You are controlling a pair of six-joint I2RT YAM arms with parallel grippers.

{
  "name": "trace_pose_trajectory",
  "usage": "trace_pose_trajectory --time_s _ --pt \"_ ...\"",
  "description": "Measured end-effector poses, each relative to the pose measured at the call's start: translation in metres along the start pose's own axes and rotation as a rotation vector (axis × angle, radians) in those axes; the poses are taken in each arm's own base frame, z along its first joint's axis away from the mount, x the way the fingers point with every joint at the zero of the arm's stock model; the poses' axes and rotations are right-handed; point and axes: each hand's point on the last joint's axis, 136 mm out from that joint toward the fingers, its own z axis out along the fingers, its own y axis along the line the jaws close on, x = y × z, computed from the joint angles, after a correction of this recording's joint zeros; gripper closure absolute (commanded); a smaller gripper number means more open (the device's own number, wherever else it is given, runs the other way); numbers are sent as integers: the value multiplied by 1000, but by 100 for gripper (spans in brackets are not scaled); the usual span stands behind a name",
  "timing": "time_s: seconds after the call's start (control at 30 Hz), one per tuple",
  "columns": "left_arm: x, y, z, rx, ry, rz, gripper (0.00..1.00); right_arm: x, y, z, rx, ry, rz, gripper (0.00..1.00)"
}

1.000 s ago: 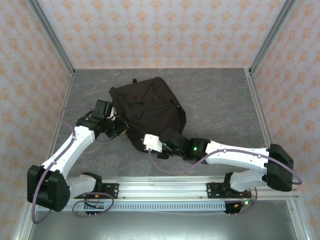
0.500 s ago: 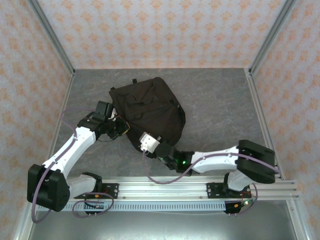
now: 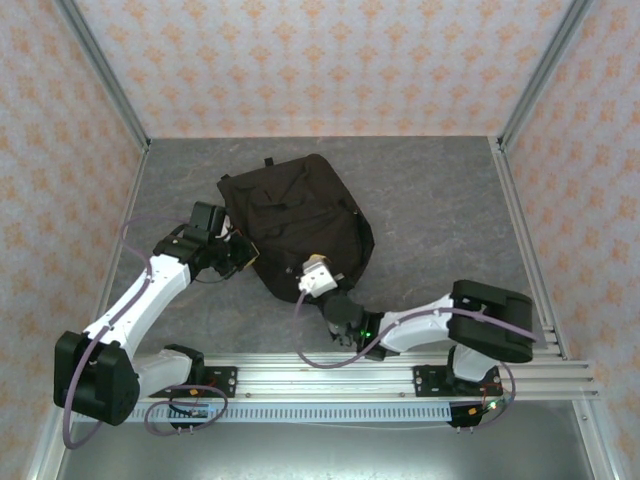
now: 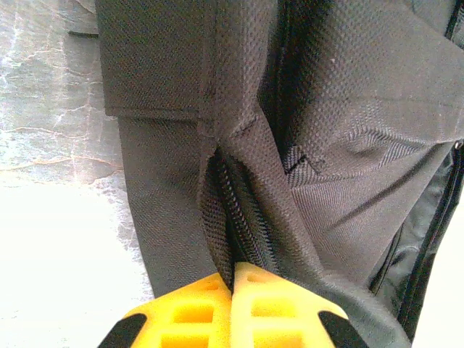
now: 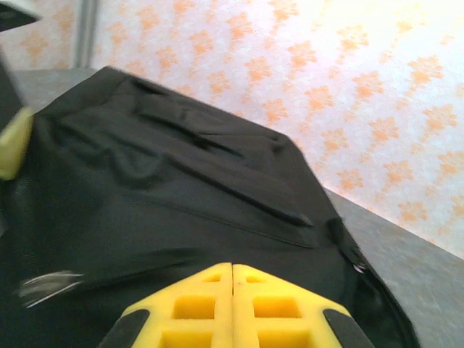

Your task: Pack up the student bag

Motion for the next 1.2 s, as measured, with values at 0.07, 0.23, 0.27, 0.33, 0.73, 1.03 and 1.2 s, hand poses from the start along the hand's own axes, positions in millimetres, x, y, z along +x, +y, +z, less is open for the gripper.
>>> trace_pose_trajectory --time_s 0.07,0.23,0.27,0.33,0.73,1.03,1.2 --pt "-2 5 -1 -14 -1 -18 100 -3 -16 -6 25 -1 50 100" --pt "-7 11 -3 -25 -10 -41 100 -2 -42 -20 49 -4 142 100" --pt "-7 11 -3 -24 -11 -41 100 0 -41 -21 35 2 138 100" --pt "-7 10 -3 -23 -9 -41 100 5 -35 -21 -15 32 124 97" --pt "-3 3 -1 -6 -3 -16 100 -92 -50 37 -270 400 573 97" --pt "-2 -2 0 10 -5 2 100 -21 49 38 -366 1019 712 60" --pt "-2 -3 0 15 -6 5 100 16 65 11 -337 1233 797 60"
